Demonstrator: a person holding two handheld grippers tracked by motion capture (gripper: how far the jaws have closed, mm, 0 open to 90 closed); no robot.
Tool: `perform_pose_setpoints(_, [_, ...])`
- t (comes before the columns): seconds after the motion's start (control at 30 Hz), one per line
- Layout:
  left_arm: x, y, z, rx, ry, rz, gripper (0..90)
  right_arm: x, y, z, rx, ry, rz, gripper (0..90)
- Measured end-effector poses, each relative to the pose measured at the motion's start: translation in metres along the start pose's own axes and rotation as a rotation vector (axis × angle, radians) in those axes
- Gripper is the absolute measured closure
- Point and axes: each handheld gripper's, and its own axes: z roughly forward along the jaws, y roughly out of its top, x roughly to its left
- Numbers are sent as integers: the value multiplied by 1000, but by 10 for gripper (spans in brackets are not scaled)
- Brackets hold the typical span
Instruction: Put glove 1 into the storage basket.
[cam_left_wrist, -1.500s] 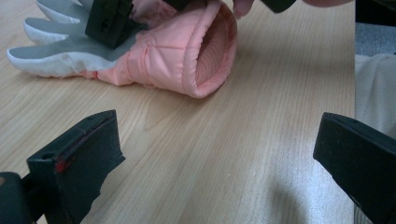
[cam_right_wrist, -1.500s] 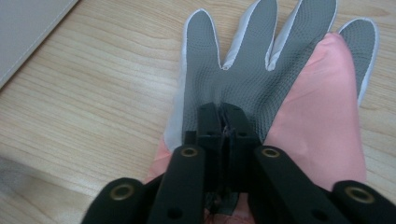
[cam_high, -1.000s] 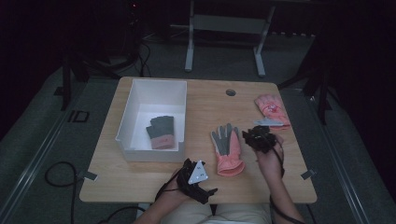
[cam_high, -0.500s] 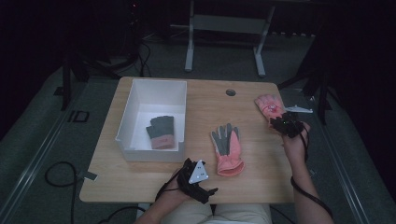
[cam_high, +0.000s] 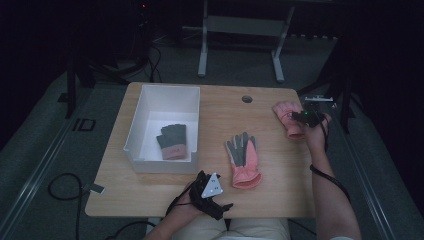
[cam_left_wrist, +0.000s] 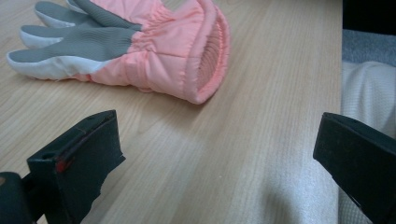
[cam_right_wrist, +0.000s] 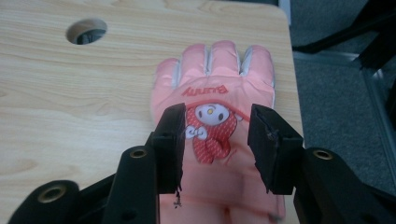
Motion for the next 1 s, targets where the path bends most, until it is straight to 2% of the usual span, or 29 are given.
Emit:
perform_pose_setpoints(0.2, [-1, -1, -2, -6, 1, -4, 7, -3, 0, 27, 87, -21, 8, 565])
perform_pose_setpoints(0.33, [-1, -2, -3, -5, 5, -9, 7, 2, -2, 39, 146, -38, -32, 596])
perform_pose_setpoints(0.43, [-2, -2, -3, -7, 7, -6, 7, 3, -1, 40, 154, -59, -36, 737])
perform_pose_setpoints(0.5, [-2, -2, -4, -5, 6, -5, 7, 1, -2, 42, 154, -56, -21, 789])
perform_pose_setpoints(0.6, [-1, -2, -4, -7, 7, -4, 7, 2, -1, 42, 160, -59, -27, 839])
perform_pose_setpoints(0.77, [-1, -1, -4, -22, 6, -3, 7, 3, 2, 33, 150, -66, 21, 882])
perform_pose_setpoints(0.83, [-1, -1, -3, -22, 6, 2, 7, 6, 4, 26, 149, -73, 18, 882])
perform_pose_setpoints(0.87, [-1, 0, -3, -23, 3, 0, 7, 8, 4, 16, 140, -79, 29, 882])
perform_pose_setpoints(0.93, [-1, 0, -3, -21, 2, 1, 7, 8, 4, 16, 140, -79, 29, 882])
perform_pose_setpoints(1.0, [-1, 0, -3, -28, 3, -1, 7, 15, 3, -3, 115, -89, 19, 882])
